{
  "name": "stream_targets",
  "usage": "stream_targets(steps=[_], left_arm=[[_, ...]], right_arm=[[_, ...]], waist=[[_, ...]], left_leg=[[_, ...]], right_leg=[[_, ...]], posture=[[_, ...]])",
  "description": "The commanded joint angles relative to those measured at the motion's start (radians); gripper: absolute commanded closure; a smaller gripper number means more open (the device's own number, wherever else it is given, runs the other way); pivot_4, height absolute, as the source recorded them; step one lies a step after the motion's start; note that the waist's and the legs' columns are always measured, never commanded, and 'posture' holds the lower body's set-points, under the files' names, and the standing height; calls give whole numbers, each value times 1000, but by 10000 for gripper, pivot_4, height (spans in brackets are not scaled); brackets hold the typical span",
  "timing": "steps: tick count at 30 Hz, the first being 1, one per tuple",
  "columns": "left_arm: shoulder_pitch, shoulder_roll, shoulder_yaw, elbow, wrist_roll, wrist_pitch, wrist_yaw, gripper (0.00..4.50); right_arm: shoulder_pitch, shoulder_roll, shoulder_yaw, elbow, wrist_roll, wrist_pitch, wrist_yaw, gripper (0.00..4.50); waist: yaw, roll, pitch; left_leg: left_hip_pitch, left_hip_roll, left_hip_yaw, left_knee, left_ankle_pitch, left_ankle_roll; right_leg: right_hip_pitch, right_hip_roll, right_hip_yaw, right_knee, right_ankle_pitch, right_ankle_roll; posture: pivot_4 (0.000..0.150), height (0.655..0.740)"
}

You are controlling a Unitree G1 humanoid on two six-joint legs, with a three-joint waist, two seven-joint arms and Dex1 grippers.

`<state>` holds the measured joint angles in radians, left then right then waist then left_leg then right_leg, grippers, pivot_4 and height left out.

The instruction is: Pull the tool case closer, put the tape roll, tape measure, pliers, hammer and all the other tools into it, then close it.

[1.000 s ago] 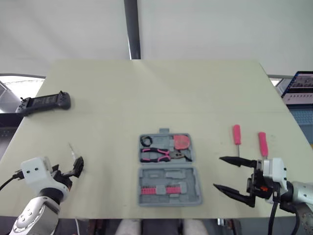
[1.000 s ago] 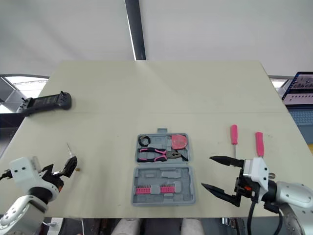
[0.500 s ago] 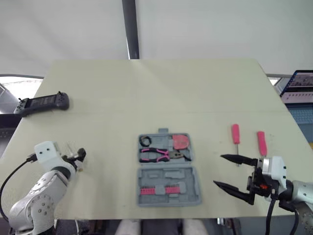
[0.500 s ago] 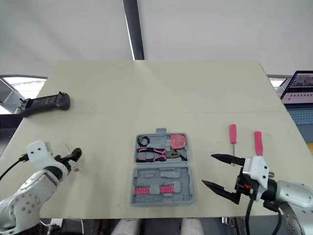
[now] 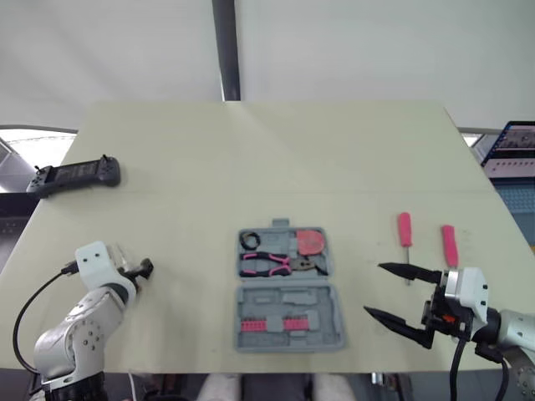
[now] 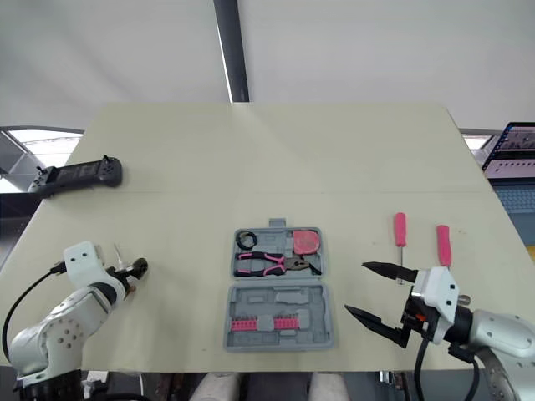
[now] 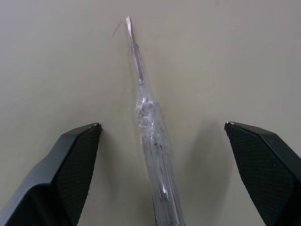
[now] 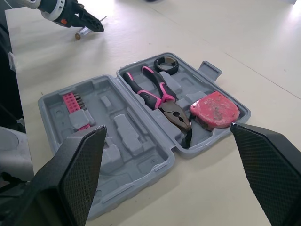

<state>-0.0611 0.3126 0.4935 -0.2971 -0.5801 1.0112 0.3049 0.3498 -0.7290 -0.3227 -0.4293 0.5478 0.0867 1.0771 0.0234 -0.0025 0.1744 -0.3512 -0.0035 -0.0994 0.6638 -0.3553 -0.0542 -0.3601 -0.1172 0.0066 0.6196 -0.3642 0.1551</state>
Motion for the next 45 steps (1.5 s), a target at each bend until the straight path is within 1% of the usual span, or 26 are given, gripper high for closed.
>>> stream_targets(steps=[1,3,4,10,11,14,17,22,26,30,34,36,38,41,45], left_arm=[[-8,-8,17,3,20,-8,-20,2439],[-7,-11,21,3,26,-1,-26,8439],[-7,-13,23,3,28,0,-30,12821],[-8,-20,34,2,52,5,-43,43822],[-8,-21,34,2,56,5,-45,44794],[-7,-13,28,-2,70,7,-54,44773],[2,22,12,-21,87,13,-90,44773],[39,192,-61,-75,104,-5,-271,44773],[46,330,-135,-83,96,-58,-471,44773],[-1,437,-228,-107,50,-75,-679,44773],[-53,544,-357,-169,30,-95,-875,44773],[-92,562,-403,-192,14,-91,-932,44773],[-136,591,-471,-223,26,-102,-990,44773],[-198,607,-534,-244,28,-94,-1044,44773],[-280,642,-637,-256,72,-103,-1113,44773]], right_arm=[[9,-4,-32,-37,0,-15,-9,115],[10,-5,-34,-37,0,-15,-10,0],[11,-6,-34,-37,-1,-15,-10,0],[10,-6,-33,-33,-5,-15,-10,0],[9,-6,-32,-32,-6,-14,-10,0],[6,-3,-31,-27,-7,-15,-11,0],[10,1,-34,-20,-6,-17,-11,0],[19,10,-38,-16,8,-16,-7,0],[21,19,-31,-21,27,-17,7,0],[28,18,-32,-42,47,-8,10,0],[44,17,-34,-41,37,-25,11,0],[47,19,-34,-39,24,-30,1,0],[51,20,-32,-40,11,-35,-10,0],[64,23,-32,-48,2,-39,-19,0],[100,22,-43,-42,-24,-77,-3,0]], waist=[[0,0,0],[0,0,0],[0,0,0],[0,0,0],[0,0,0],[0,0,0],[0,0,0],[-2,0,0],[-1,0,0],[0,0,0],[-3,1,1],[-3,1,1],[-3,1,1],[-5,2,1],[-6,2,1]], left_leg=[[0,0,0,0,0,0],[0,0,0,0,0,0],[0,0,0,0,0,0],[0,0,0,0,0,0],[0,0,0,0,0,0],[0,0,0,0,0,0],[0,0,0,0,0,0],[0,0,0,0,0,0],[0,0,0,-1,0,-1],[0,0,0,-1,0,-1],[-1,0,0,-1,0,-1],[-1,0,0,-1,0,-1],[-1,0,0,-1,0,-1],[-1,1,0,-1,0,0],[-1,1,0,-1,0,0]], right_leg=[[0,0,0,0,0,0],[0,0,0,0,0,0],[0,0,0,0,0,0],[0,0,0,0,0,0],[0,0,0,0,0,0],[0,0,0,0,0,0],[0,0,0,0,0,0],[-1,0,0,0,0,0],[-1,0,0,0,0,0],[0,-1,0,-1,0,0],[0,0,0,-1,0,0],[0,0,0,-1,0,0],[0,0,0,-1,0,0],[0,0,0,0,0,0],[0,1,0,0,0,0]], posture=[[1500,7400],[1500,7400],[1500,7400],[1500,7400],[1500,7400],[1500,7400],[1500,7400],[1500,7400],[1500,7400],[1500,7400],[1500,7400],[1500,7400],[1500,7400],[1500,7400],[1500,7400]])
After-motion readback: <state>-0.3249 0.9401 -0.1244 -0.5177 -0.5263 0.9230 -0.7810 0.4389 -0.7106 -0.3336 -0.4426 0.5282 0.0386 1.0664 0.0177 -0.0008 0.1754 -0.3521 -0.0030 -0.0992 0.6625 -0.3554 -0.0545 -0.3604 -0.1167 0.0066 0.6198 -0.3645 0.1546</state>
